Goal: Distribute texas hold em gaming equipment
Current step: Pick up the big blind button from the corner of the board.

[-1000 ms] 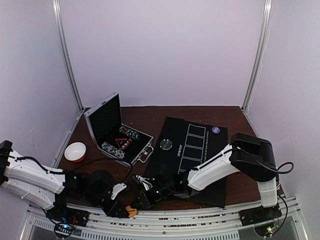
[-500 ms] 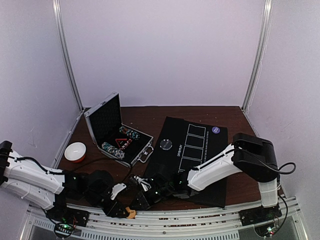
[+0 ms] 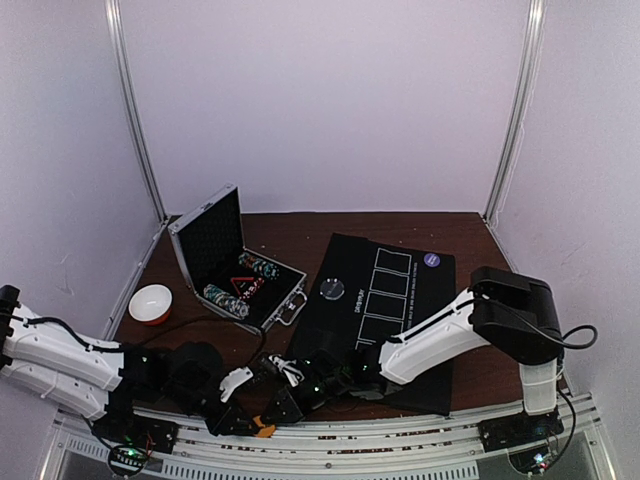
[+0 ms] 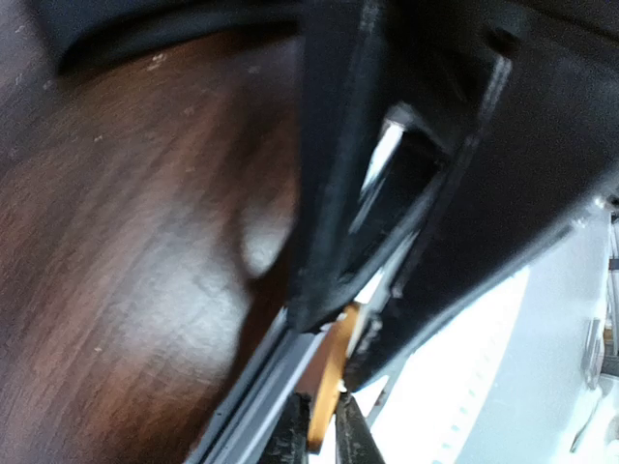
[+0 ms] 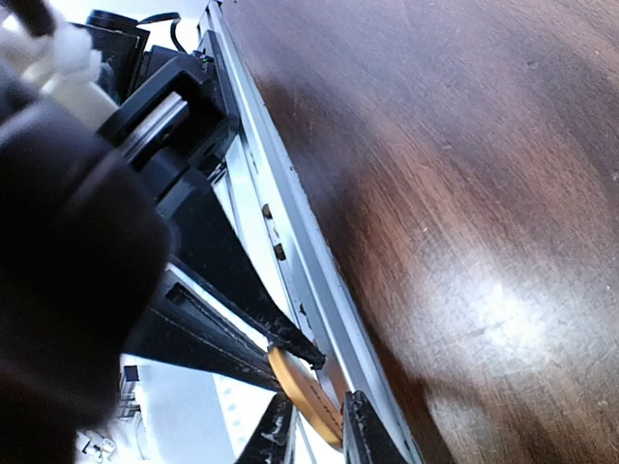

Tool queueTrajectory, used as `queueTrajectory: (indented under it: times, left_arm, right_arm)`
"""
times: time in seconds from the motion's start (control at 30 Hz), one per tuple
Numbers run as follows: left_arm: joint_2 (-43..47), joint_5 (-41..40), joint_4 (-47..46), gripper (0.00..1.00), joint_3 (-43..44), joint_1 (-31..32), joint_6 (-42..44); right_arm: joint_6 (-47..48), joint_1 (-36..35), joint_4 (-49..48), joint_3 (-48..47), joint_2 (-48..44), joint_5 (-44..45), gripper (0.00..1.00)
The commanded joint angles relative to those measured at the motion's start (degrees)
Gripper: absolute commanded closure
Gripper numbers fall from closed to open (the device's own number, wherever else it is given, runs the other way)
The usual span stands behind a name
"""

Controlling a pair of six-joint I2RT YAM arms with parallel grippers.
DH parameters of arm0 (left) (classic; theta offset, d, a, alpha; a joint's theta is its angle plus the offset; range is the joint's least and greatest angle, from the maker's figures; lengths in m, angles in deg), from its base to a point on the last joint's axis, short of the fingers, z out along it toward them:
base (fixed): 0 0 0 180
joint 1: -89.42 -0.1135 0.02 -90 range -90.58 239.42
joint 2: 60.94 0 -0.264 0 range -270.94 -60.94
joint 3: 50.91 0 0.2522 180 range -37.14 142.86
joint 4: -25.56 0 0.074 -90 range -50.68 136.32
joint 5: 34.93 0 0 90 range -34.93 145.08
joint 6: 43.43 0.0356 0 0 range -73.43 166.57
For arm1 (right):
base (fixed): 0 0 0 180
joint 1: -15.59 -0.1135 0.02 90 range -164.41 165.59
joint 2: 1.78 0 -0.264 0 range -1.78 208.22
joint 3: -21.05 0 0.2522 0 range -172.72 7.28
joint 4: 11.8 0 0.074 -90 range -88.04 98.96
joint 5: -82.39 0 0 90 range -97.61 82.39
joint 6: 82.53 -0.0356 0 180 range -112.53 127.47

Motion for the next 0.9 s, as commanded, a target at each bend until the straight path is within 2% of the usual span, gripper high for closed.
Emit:
queueTrajectory:
  times: [0.0,0.27,0.43,0.63,0.73,0.87]
  left_arm:
    - [0.92,-0.52,-3.64,1.0,-0.83,0.32,0.63]
    - [4.58,-0.17,-2.74,1.0,-1.2,0.42,1.09]
    - [11.82,-0.78,-3.35,1.0,-0.85,0.42,1.54]
    - [18.56,-2.17,-0.93,1.0,2.02,0.42,2.17]
    - [17.49,-1.78,2.05,1.0,6.64,0.42,4.84]
    - [14.67,-0.28,2.57,1.0,12.53,0.42,6.93]
  right_arm:
    - [0.56,-1.95,-1.05,0.99,-0.94,-3.47,0.81]
    - [2.77,-0.99,-3.53,4.42,-3.54,-5.08,0.81]
    - [7.67,-0.91,-3.2,5.4,-7.15,-6.31,0.81]
    - [12.44,0.01,-5.0,9.09,-15.03,-3.62,0.7]
    - [14.3,1.02,-5.35,11.03,-19.72,-1.53,0.62]
    - [16.88,2.45,-5.2,13.01,-25.81,1.43,0.6]
